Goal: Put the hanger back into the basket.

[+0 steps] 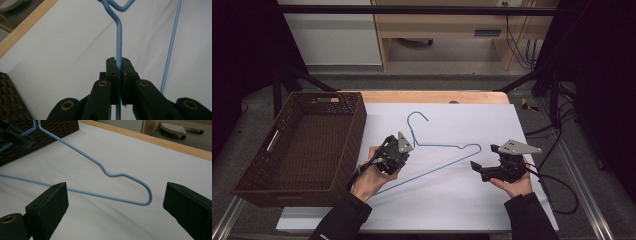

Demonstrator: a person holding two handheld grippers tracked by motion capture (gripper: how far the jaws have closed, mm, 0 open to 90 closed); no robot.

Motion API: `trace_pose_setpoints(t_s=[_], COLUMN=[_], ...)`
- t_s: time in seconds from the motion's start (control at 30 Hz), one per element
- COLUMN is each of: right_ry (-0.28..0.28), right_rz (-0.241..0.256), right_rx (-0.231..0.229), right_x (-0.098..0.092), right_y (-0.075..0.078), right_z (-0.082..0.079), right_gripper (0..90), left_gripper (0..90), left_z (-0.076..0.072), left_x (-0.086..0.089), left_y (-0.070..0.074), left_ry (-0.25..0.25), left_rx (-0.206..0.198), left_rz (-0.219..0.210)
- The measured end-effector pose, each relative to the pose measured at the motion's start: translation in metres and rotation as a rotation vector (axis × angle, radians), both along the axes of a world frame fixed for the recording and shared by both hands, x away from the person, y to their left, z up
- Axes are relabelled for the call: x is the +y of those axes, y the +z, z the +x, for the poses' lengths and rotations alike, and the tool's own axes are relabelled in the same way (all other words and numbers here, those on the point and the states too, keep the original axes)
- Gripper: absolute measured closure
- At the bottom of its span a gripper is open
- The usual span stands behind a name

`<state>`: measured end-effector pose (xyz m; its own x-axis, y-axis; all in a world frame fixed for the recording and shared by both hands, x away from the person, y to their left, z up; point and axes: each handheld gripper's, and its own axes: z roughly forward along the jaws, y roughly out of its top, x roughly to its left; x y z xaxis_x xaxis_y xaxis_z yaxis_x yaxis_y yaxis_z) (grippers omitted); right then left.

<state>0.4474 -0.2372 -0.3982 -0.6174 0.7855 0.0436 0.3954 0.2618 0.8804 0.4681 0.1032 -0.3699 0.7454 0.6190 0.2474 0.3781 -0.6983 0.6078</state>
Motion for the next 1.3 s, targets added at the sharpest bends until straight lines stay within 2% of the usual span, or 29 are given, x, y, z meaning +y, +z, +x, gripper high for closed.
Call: trace_pose_setpoints(t_s=[0.17, 0.3, 0.47, 0.67, 0.8, 0.97, 1.03, 1.07, 1.3], right_ry=[-0.013, -0.011, -0.013, -0.018, -0.023, -0.021, -0.020, -0.020, -0.023], right_rz=[0.001, 0.007, 0.010, 0.006, 0.011, 0.008, 0.006, 0.010, 0.007], right_rx=[0.004, 0.001, 0.003, 0.003, 0.004, 0.002, 0.001, 0.003, 0.002], right_x=[-0.006, -0.008, -0.010, -0.012, -0.013, -0.014, -0.014, -0.014, -0.015], right_y=[-0.001, -0.002, -0.003, -0.004, -0.004, -0.004, -0.004, -0.004, -0.004], right_z=[-0.006, -0.009, -0.012, -0.014, -0.015, -0.016, -0.016, -0.016, -0.016], right_gripper=[6.0, 5.9, 5.8, 5.7, 5.8, 5.8, 5.8, 5.8, 5.7], left_gripper=[87.0, 87.0, 87.0, 87.0, 87.0, 87.0, 87.0, 87.0, 87.0], left_z=[-0.001, -0.003, -0.004, -0.002, 0.001, 0.005, 0.007, 0.010, 0.018], left_x=[0.006, 0.010, 0.016, 0.024, 0.030, 0.040, 0.044, 0.049, 0.067], left_y=[0.014, 0.030, 0.051, 0.072, 0.083, 0.093, 0.097, 0.101, 0.110], left_ry=[0.027, 0.045, 0.064, 0.082, 0.095, 0.099, 0.104, 0.114, 0.146], left_rx=[-0.024, -0.049, -0.079, -0.096, -0.101, -0.085, -0.076, -0.072, -0.058], left_rz=[-0.007, -0.027, -0.029, -0.042, -0.041, -0.048, -0.038, -0.019, -0.033])
